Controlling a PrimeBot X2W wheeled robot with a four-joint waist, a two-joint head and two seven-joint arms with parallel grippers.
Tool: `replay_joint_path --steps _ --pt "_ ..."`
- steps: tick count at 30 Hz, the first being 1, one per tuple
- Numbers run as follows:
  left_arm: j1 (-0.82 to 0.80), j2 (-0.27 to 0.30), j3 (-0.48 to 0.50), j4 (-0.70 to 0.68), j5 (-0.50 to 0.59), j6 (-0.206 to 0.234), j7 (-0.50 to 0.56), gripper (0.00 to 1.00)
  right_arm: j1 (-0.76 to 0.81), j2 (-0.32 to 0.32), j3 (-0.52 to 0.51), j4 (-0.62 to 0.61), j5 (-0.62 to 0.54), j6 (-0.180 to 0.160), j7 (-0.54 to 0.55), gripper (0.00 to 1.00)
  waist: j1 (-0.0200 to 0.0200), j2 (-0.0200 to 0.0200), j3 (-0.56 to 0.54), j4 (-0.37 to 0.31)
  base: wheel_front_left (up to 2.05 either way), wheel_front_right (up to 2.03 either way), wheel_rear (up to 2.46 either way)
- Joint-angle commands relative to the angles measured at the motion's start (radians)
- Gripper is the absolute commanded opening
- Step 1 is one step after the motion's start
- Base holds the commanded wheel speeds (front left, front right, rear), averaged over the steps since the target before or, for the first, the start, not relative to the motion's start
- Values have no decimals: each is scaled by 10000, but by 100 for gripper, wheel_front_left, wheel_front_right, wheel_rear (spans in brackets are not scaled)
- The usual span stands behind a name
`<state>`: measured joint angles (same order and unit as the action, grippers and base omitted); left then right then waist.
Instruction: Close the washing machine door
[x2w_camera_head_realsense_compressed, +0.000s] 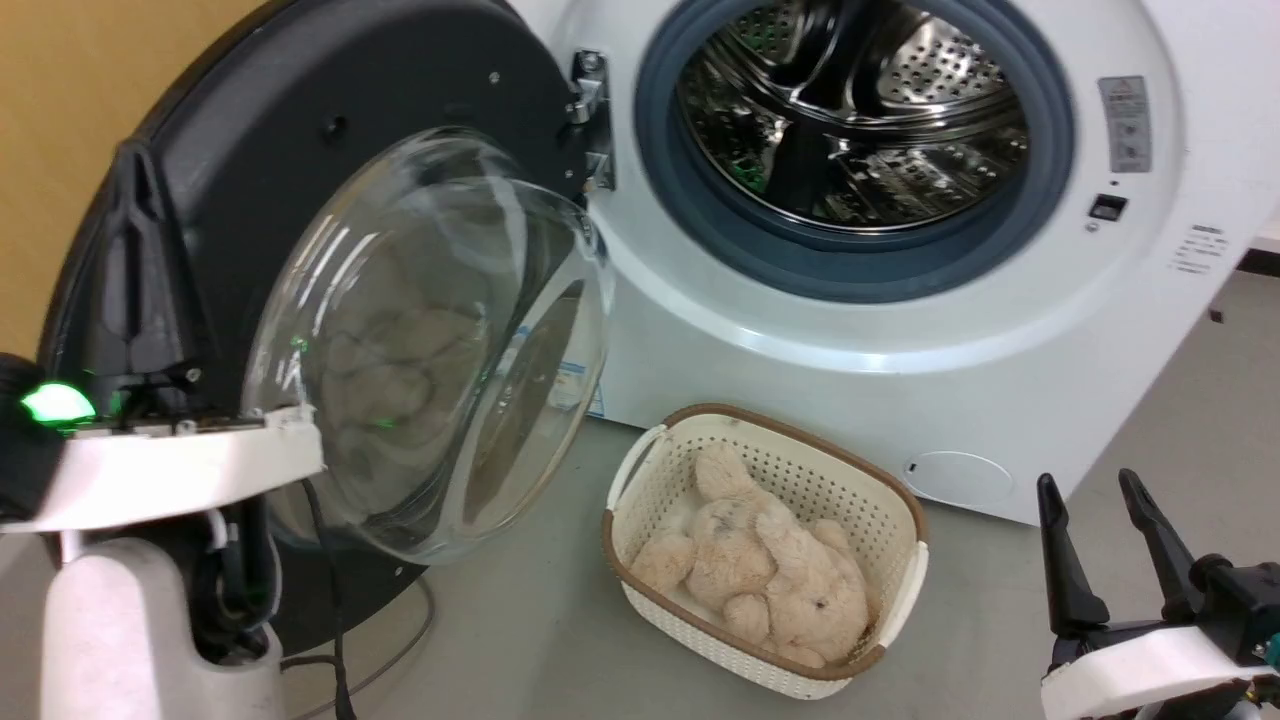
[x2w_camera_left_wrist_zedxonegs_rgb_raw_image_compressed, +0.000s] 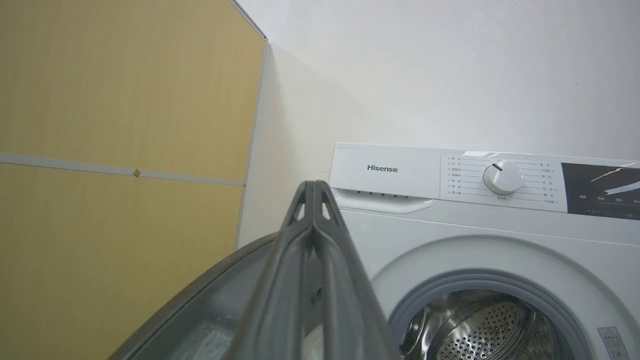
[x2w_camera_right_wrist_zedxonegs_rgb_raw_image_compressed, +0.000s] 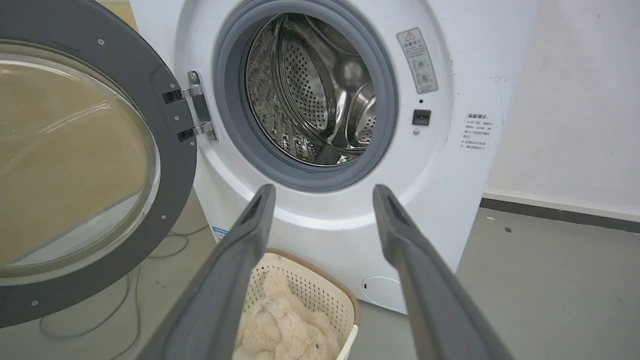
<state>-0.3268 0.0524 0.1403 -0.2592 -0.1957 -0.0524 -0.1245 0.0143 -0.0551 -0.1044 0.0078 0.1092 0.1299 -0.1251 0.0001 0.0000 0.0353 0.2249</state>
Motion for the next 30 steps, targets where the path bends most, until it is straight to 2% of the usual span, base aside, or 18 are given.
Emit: replay_joint_path --steps 1,6,14,30 --pt "-311 20 241 -98 -283 -100 -110 0 -45 25 -86 -1 167 4 -105 100 0 0 5 238 0 0 0" --pt "-499 98 655 -12 -844 -161 -194 0 -30 27 -168 14 228 4 -189 100 0 0 4 537 0 0 0" --pt "-753 222 1737 702 -2795 -254 -322 0 -20 30 -263 87 313 5 -356 100 0 0 40 1021 0 0 0" --pt "-1137 478 4092 3271 -7435 156 1432 0 -90 36 -526 162 465 6 -690 100 -1 0 334 1620 0 0 0"
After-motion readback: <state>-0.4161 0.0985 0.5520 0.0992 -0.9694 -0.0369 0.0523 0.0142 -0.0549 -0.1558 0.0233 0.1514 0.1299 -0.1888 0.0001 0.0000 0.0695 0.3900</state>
